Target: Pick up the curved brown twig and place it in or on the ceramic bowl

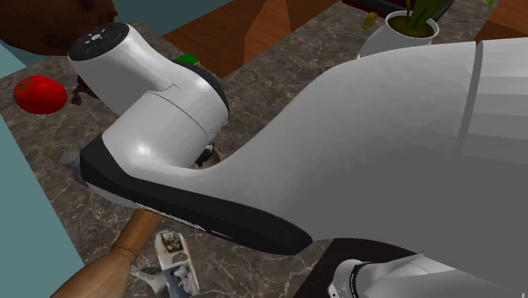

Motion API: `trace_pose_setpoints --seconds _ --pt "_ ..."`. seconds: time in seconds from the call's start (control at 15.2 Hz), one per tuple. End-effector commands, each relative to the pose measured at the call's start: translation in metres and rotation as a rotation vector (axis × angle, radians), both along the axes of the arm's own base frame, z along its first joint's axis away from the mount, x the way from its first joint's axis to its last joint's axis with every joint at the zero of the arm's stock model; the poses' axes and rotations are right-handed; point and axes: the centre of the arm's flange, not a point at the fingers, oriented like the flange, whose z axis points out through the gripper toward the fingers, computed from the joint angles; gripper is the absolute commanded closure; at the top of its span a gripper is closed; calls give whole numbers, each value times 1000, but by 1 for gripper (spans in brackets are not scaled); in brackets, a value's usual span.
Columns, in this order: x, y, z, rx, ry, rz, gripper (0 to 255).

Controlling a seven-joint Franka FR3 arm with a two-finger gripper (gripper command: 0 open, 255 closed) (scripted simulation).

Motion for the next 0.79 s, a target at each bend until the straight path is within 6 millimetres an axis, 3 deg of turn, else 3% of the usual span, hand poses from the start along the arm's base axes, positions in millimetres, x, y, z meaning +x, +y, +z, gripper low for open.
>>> trace_pose_setpoints --seconds 0.0,0.07,0.4,0.66,0.73 --pt "-1 0 -2 -2 3 1 255" --pt "-1 1 -2 -2 3 1 0" --pt "-1 0 -2 -2 3 1 0" --pt "-4 1 48 -2 3 1 0" --pt "-4 1 48 -2 3 1 0"
